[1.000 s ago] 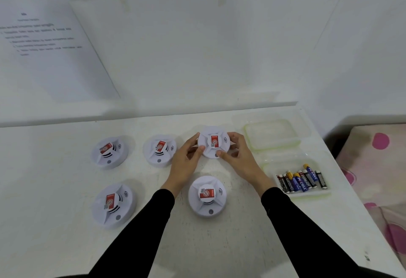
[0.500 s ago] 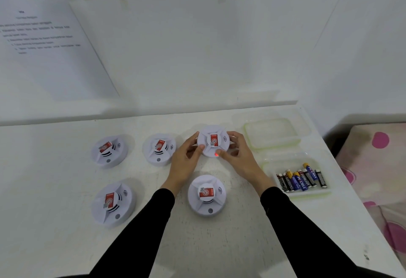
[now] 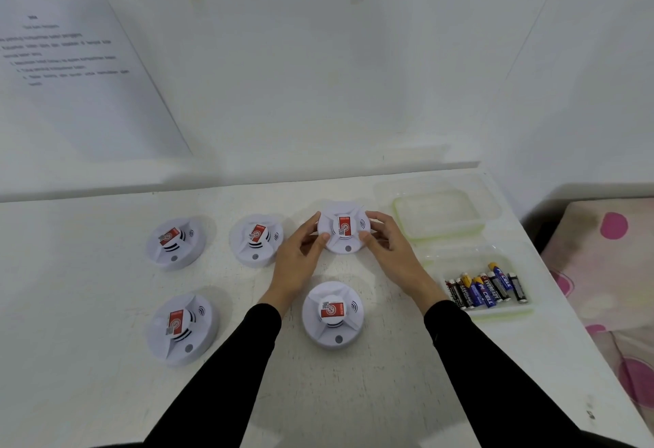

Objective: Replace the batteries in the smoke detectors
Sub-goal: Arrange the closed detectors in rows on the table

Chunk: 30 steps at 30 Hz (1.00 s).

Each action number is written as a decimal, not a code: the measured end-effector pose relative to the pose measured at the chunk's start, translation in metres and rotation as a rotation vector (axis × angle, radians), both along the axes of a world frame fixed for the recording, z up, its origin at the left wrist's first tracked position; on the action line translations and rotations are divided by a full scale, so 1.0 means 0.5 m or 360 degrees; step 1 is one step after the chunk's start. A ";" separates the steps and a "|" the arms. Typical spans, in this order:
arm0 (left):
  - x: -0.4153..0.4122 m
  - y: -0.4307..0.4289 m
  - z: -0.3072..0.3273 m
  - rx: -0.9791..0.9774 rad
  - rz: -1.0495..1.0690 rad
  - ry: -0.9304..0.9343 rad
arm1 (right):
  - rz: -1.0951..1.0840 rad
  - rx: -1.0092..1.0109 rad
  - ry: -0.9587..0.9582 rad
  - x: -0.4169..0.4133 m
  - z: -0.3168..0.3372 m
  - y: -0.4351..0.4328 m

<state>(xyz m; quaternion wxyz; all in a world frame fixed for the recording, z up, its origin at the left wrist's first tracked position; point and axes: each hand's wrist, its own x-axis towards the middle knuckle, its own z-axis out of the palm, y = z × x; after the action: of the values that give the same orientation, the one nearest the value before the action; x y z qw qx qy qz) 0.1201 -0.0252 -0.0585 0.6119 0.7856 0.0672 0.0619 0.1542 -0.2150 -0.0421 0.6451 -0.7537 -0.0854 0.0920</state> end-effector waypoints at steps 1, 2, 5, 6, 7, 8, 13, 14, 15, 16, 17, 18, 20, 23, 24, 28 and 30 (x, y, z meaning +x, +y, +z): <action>0.000 0.000 0.000 0.0005 0.0000 0.0005 | -0.0010 0.0000 -0.0004 0.000 -0.001 0.000; 0.001 -0.001 0.000 0.0011 0.0002 0.0008 | -0.0016 -0.0005 -0.0005 0.000 -0.003 0.001; 0.002 0.001 -0.001 0.0023 0.0005 0.0012 | -0.0029 -0.0018 0.0003 0.001 -0.007 0.003; 0.002 0.001 0.000 0.0028 0.0005 0.0014 | -0.0036 -0.0019 0.0002 0.000 -0.008 0.004; 0.001 0.000 0.000 0.0030 0.0004 0.0015 | -0.0039 -0.0022 -0.0002 -0.001 -0.007 0.004; 0.001 -0.001 0.002 0.0026 0.0005 0.0016 | -0.0042 -0.0021 -0.0003 -0.001 -0.007 0.004; 0.001 0.001 0.000 -0.0017 0.0001 0.0022 | -0.0054 -0.0033 0.0010 -0.001 -0.012 0.003; 0.001 0.001 -0.001 -0.0012 0.0002 0.0026 | -0.0055 -0.0034 0.0010 -0.001 -0.012 0.003; 0.001 0.001 -0.002 -0.0009 0.0002 0.0029 | -0.0052 -0.0037 0.0006 -0.001 -0.011 0.003; 0.001 0.001 -0.003 -0.0006 0.0002 0.0031 | -0.0049 -0.0039 0.0001 -0.001 -0.011 0.003; 0.001 0.001 -0.003 -0.0006 0.0002 0.0031 | -0.0047 -0.0040 -0.0002 -0.001 -0.011 0.003; 0.001 0.001 -0.003 -0.0003 0.0003 0.0031 | -0.0049 -0.0039 -0.0003 -0.002 -0.010 0.003; 0.001 0.000 -0.002 -0.0002 0.0004 0.0029 | -0.0053 -0.0046 -0.0009 -0.002 -0.009 0.002; -0.002 -0.001 0.002 -0.0004 0.0003 0.0027 | -0.0047 -0.0058 -0.0019 -0.002 -0.008 0.001; -0.002 -0.002 0.003 -0.0004 0.0005 0.0025 | -0.0049 -0.0058 -0.0023 -0.002 -0.009 0.001; -0.001 -0.002 0.005 0.0013 0.0001 0.0022 | -0.0053 -0.0055 -0.0023 -0.001 -0.010 0.002; -0.002 -0.002 0.005 0.0011 0.0005 0.0027 | -0.0056 -0.0053 -0.0020 -0.001 -0.009 0.002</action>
<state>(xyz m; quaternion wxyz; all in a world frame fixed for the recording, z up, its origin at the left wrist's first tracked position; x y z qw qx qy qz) 0.1193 -0.0260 -0.0559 0.6084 0.7882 0.0735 0.0563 0.1536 -0.2142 -0.0467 0.6335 -0.7662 -0.0748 0.0772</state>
